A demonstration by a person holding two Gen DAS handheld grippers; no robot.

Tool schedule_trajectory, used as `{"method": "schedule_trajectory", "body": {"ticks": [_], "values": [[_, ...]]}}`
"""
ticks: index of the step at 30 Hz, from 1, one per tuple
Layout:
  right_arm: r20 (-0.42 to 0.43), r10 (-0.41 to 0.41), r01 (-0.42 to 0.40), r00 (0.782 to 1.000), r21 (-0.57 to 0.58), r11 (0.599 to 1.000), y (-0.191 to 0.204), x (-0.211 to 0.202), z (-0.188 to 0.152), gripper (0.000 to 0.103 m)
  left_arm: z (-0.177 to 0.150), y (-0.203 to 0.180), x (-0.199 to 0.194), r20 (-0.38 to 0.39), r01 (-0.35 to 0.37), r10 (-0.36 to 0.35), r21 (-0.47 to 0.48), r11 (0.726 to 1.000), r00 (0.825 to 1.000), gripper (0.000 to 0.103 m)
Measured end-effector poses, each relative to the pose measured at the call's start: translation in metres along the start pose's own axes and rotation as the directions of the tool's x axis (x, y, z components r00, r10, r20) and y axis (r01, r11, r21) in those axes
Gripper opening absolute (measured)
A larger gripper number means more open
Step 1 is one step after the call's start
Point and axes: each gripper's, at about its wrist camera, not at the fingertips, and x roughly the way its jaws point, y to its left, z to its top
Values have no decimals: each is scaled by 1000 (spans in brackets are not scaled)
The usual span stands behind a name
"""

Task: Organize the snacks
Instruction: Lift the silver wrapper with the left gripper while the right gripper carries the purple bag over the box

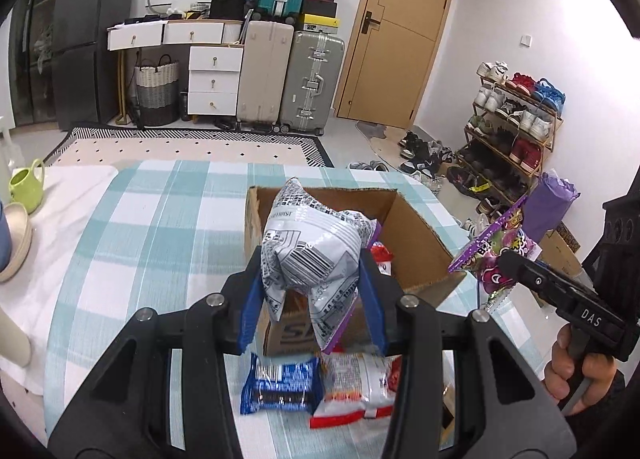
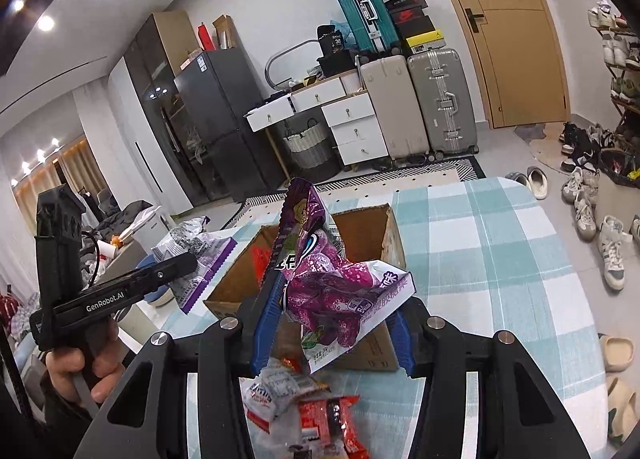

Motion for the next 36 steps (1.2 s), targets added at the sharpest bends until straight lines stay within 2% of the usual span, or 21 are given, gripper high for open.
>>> {"method": "schedule_trajectory", "body": {"ticks": [16, 36], "values": [[-25, -27, 25, 999, -60, 998, 8, 62, 24, 49, 26, -11, 67, -23, -23, 25, 71, 997, 999, 40], [-121, -99, 79, 988, -163, 983, 10, 120, 22, 49, 29, -14, 141, -66, -23, 31, 118, 993, 997, 41]]}}
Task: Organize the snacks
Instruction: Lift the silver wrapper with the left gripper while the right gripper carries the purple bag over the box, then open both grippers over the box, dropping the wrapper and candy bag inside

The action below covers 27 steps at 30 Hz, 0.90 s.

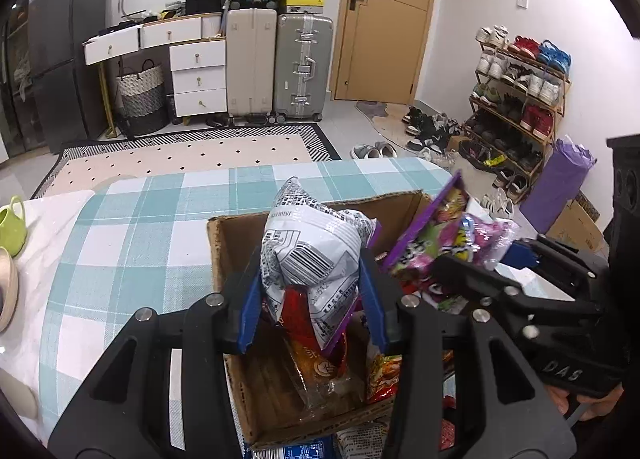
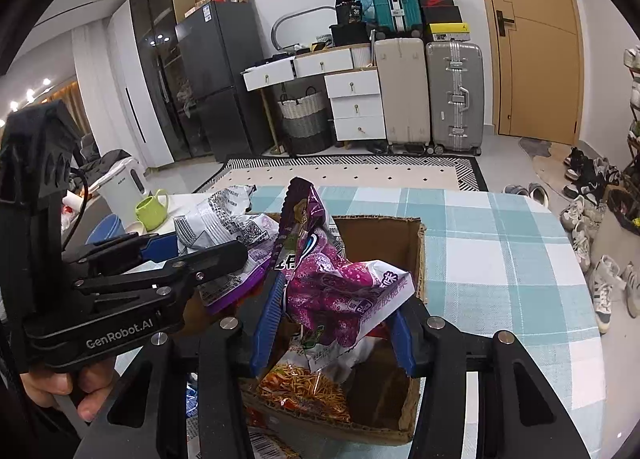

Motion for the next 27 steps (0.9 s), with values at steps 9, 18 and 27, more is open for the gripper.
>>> {"method": "schedule_trajectory", "body": {"ticks": [9, 18, 27], "values": [[-29, -7, 7, 1000, 1, 1000, -8, 7, -3, 49, -3, -5, 14, -27, 29, -29, 9, 1000, 999, 42], [-8, 18, -19, 1000, -23, 1000, -5, -6, -5, 68, 7, 2, 15, -16, 24, -25, -19, 1000, 1000, 42], [28, -16, 17, 999, -14, 1000, -11, -36, -10, 95, 2, 3, -5, -4, 40, -40, -19, 999, 999, 47]]}}
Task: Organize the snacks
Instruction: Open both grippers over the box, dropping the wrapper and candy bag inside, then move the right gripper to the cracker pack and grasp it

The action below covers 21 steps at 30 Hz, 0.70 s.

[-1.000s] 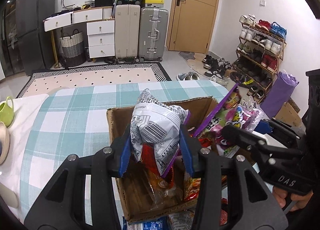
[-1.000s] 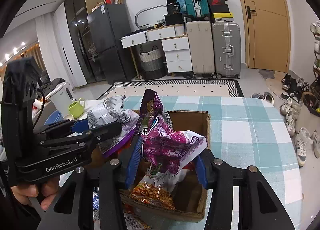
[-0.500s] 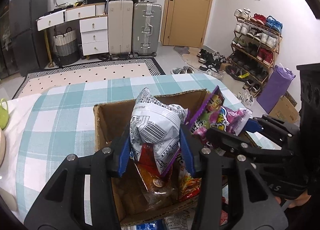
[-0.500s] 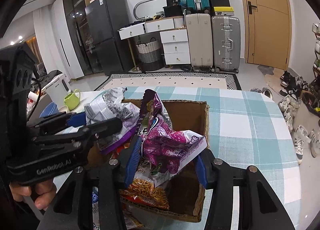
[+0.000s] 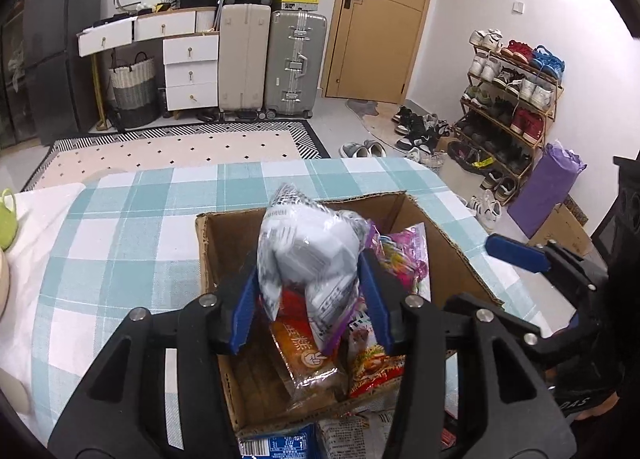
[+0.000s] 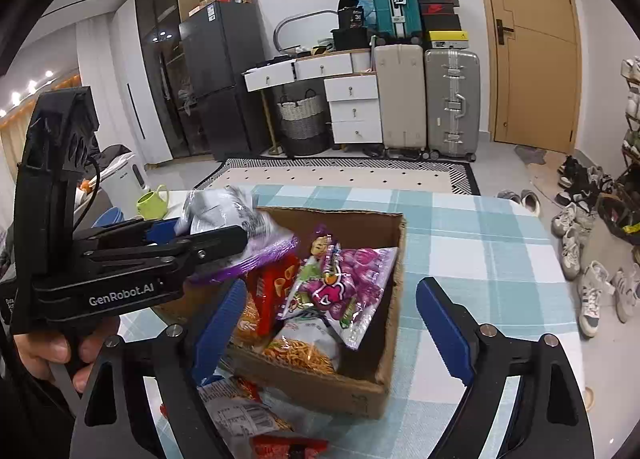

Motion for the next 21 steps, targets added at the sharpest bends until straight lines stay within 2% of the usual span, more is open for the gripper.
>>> {"method": "schedule_trajectory", "body": {"ticks": [1, 4, 7, 10, 21], "values": [[3, -5, 5, 1000, 10, 1000, -2, -4, -1, 97, 0, -1, -3, 0, -3, 3, 5, 1000, 1000, 53], [2, -15, 15, 1000, 28, 999, -7, -14, -5, 102, -3, -4, -14, 4, -2, 2, 12, 1000, 1000, 84], [7, -20, 20, 1000, 52, 998, -12, -26, -11, 102, -9, -8, -32, 15, 0, -1, 43, 999, 1000, 88], [5, -18, 18, 1000, 69, 997, -14, -37, -18, 102, -18, -10, -52, 24, -19, 17, 54, 998, 1000, 102], [-24, -15, 18, 1000, 119, 993, -13, -68, -53, 102, -58, -2, -106, 15, -61, 61, -15, 998, 998, 102]]}}
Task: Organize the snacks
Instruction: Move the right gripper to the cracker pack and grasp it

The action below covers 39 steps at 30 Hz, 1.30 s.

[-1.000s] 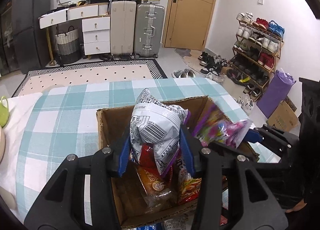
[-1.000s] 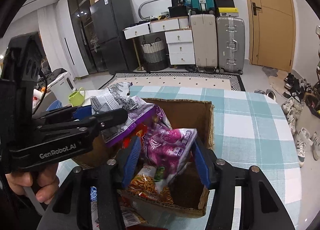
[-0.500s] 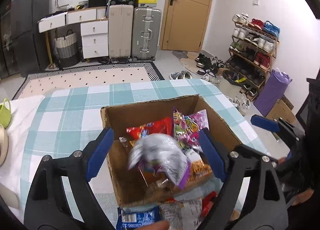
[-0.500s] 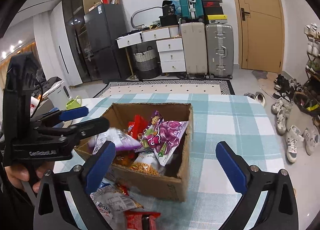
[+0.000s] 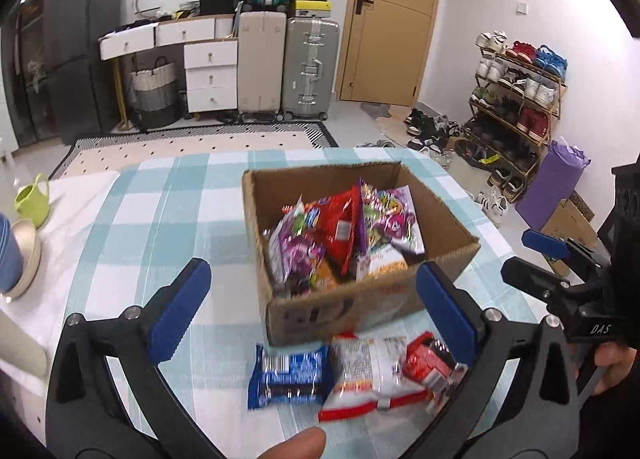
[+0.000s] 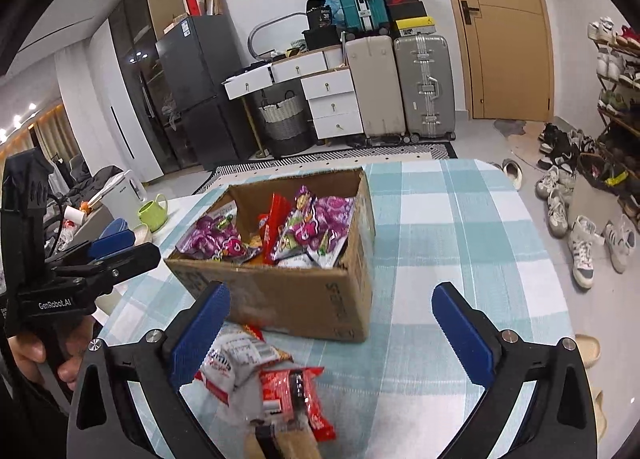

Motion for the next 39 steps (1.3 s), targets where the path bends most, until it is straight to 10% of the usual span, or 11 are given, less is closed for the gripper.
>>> {"method": "schedule_trajectory", "body": {"ticks": [39], "values": [[-277, 56, -64, 959, -19, 998, 21, 5, -112, 102, -94, 0, -25, -109, -71, 68, -28, 997, 992, 102]]}}
